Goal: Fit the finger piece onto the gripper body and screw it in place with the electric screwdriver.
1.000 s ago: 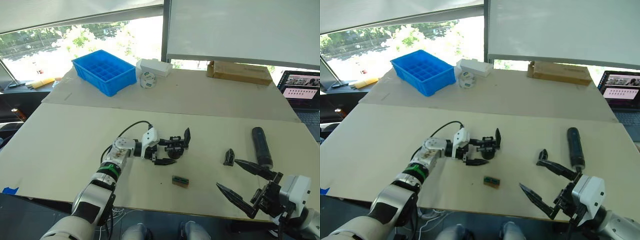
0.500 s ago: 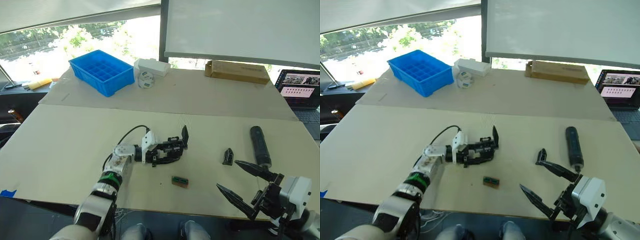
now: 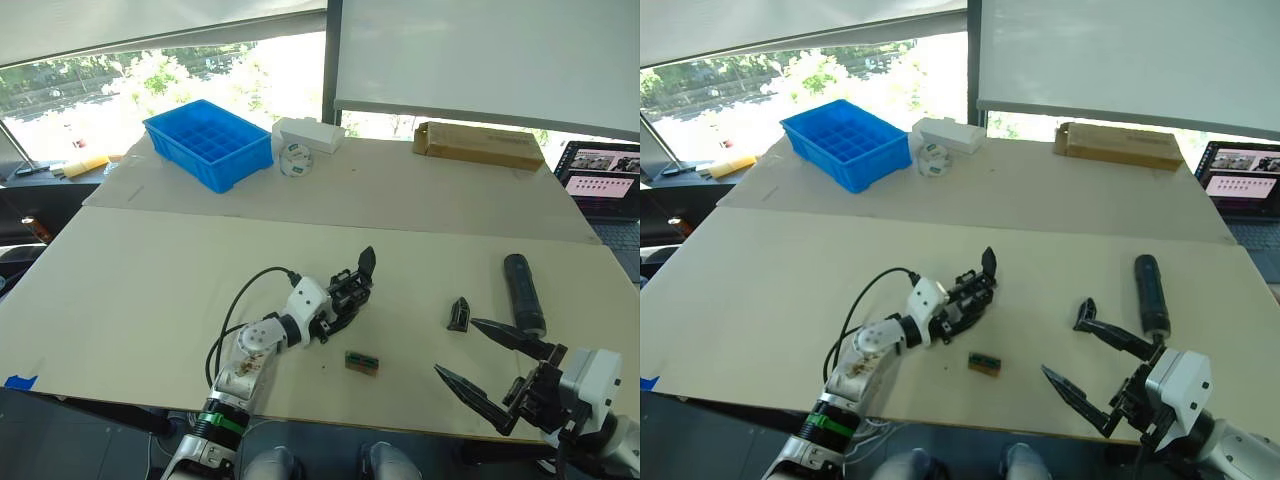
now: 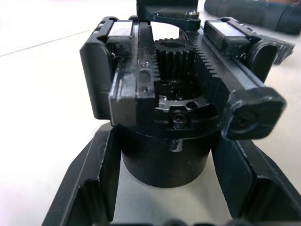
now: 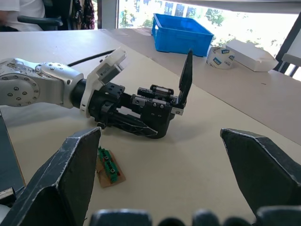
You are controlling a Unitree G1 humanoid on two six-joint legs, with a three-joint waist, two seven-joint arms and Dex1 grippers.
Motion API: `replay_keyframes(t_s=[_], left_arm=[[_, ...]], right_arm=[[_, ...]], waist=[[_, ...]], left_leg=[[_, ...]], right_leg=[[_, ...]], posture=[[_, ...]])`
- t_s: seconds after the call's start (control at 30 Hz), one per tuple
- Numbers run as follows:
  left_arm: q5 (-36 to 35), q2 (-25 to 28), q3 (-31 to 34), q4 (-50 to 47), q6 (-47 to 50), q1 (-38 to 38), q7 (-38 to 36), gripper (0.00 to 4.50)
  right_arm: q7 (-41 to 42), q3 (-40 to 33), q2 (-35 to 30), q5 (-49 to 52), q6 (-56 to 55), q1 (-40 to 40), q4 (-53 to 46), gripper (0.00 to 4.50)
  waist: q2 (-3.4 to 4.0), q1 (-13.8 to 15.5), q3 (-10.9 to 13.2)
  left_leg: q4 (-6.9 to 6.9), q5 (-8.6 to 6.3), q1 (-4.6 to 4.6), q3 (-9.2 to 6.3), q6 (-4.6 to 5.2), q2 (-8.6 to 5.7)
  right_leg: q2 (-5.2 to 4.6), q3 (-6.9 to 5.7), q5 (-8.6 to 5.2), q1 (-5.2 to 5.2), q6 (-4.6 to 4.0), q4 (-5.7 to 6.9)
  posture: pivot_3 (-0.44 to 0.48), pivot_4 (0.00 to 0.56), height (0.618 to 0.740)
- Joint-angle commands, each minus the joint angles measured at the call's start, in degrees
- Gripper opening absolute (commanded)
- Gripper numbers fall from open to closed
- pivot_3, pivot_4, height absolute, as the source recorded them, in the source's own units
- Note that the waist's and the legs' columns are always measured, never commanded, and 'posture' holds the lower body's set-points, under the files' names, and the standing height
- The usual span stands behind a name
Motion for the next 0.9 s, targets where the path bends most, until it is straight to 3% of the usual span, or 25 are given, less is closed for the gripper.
replay_keyframes(t_s=[0.03,0.1,0.17,0.27,0.4,0.6,0.7,0.9], left_arm=[[-1.53,0.24,-0.96,-3.38,0.75,0.17,-0.38,2.29],[-1.75,0.91,-1.29,-3.75,1.94,0.44,-0.97,2.29],[-2.1,2.03,-1.59,-3.9,1.87,0.59,-2.01,3.32],[-3.73,4.12,-1.18,-3.39,1.97,0.1,-4.48,4.42],[-6.29,9.01,0.84,0.72,1.75,-2.62,-10.05,4.42],[-9.22,16.11,1.91,16.07,-5.25,-11.23,-24.41,4.42],[-8.15,16.59,0.82,25.66,-11.87,-16.75,-31.03,4.42],[-7.17,12.22,0.78,42.11,-20.93,-27.37,-39.25,4.42]], right_arm=[[0.25,-1.06,-0.57,0.98,-0.82,-0.86,-0.74,4.5],[0.23,-1.26,-0.53,1.03,-0.77,-1.13,-0.8,4.5],[0.35,-1.3,-0.49,1.01,-0.76,-1.1,-0.84,4.5],[0.43,-1.35,-0.47,0.96,-0.71,-1.04,-0.79,4.5],[0.44,-1.47,-0.36,0.84,-0.8,-0.87,-0.71,4.5],[0.17,-1.37,-0.32,0.64,-0.88,-1.35,-0.47,4.5],[0.23,-1.44,-0.38,0.5,-1.01,-1.52,-0.21,4.5],[0.19,-1.38,-0.85,0.47,-0.66,-2.6,0.03,4.5]], waist=[[0.01,-0.01,-0.01],[0.02,-0.01,-0.01],[0.04,-0.02,-0.02],[0.06,-0.05,-0.03],[0.11,-0.14,-0.06],[0.18,-0.63,-0.11],[0.18,-0.44,-0.11],[0.15,-0.27,-0.09]], left_leg=[[0.0,0.0,0.0,0.0,0.0,0.0],[0.0,0.0,0.01,0.0,0.0,0.0],[0.0,0.0,0.02,0.0,-0.01,0.0],[0.0,0.0,0.02,0.0,-0.01,0.0],[0.0,0.01,0.05,0.0,-0.03,0.01],[-0.01,0.05,0.11,0.03,-0.1,0.02],[0.0,0.05,0.1,0.05,-0.1,-0.02],[0.05,0.05,0.03,0.08,-0.09,-0.06]], right_leg=[[0.0,-0.01,0.0,0.0,0.0,0.0],[0.0,0.0,0.0,0.0,0.0,0.0],[0.0,-0.01,0.0,0.01,-0.01,0.01],[0.0,-0.02,-0.01,0.01,-0.01,0.01],[0.0,-0.02,-0.01,0.01,-0.02,0.04],[0.11,-0.13,-0.04,0.0,-0.04,0.1],[0.09,-0.14,-0.04,0.02,-0.03,0.08],[0.1,-0.16,-0.02,0.01,0.0,0.04]], posture=[[0.0,0.15,0.74],[0.0,0.15,0.74],[0.0,0.15,0.74],[0.0,0.15,0.74],[0.0,0.15,0.74],[0.0,0.15,0.74],[0.0,0.15,0.74],[0.0,0.15,0.74]])
